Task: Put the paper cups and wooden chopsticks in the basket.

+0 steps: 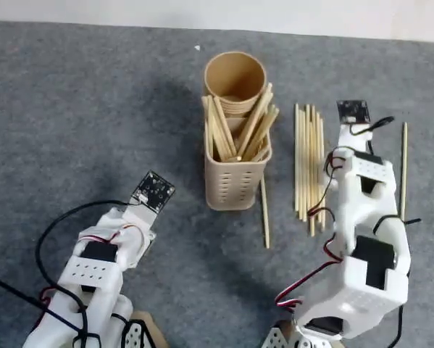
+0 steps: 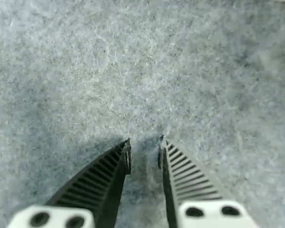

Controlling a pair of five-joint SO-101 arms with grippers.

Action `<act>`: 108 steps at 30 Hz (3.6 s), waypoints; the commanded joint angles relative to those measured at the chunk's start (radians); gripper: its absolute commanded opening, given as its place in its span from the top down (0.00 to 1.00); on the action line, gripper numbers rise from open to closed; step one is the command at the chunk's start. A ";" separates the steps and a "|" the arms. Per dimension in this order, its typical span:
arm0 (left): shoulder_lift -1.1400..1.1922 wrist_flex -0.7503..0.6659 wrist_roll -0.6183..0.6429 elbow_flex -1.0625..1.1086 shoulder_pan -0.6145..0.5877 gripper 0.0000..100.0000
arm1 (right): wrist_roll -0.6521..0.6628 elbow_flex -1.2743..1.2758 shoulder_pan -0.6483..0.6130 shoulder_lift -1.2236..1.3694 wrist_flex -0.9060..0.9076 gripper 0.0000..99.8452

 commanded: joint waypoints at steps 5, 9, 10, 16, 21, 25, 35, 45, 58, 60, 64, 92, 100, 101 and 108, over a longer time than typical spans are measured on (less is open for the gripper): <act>-0.012 -0.009 -0.009 -0.002 0.010 0.87 | 0.009 -0.004 -0.044 -0.058 -0.016 0.78; -0.012 -0.011 -0.009 -0.002 0.010 0.87 | 0.009 -0.004 -0.044 -0.096 -0.015 0.78; -0.012 -0.011 -0.009 -0.002 0.010 0.87 | 0.009 -0.002 -0.044 -0.096 -0.015 0.78; -0.012 -0.009 -0.009 -0.002 0.010 0.87 | 0.017 -0.008 -0.044 0.018 -0.019 0.78; -0.012 -0.009 -0.009 -0.002 0.010 0.87 | 0.029 -0.010 -0.071 0.107 -0.019 0.78; -0.012 -0.009 -0.009 -0.002 0.010 0.87 | 0.041 -0.010 -0.090 0.131 -0.019 0.78; -0.012 -0.009 -0.009 -0.002 0.010 0.87 | 0.034 -0.015 -0.064 0.116 -0.001 1.00; -0.012 -0.011 -0.009 -0.002 0.010 0.87 | -0.265 -0.036 -0.131 -0.581 0.005 0.99; -0.012 -0.011 -0.009 -0.002 0.012 0.87 | -0.402 0.030 -0.564 -1.076 -0.231 0.99; -0.012 -0.009 -0.009 -0.002 0.012 0.87 | -0.400 0.117 -0.601 -1.076 -0.308 0.99; -0.012 -0.009 -0.009 -0.002 0.012 0.87 | -0.400 0.315 -0.604 -1.082 -0.473 0.99; -0.012 -0.008 -0.009 -0.002 0.010 0.87 | 0.003 -0.142 -0.082 -0.553 0.401 0.75; -0.012 -0.008 -0.009 -0.002 0.010 0.87 | 0.051 -0.085 -0.081 -0.067 0.229 0.75; -0.012 -0.008 -0.009 -0.002 0.010 0.87 | 0.051 -0.087 -0.081 -0.033 0.226 0.75; -0.012 -0.008 -0.009 -0.002 0.010 0.87 | 0.051 -0.101 -0.079 0.068 0.156 0.75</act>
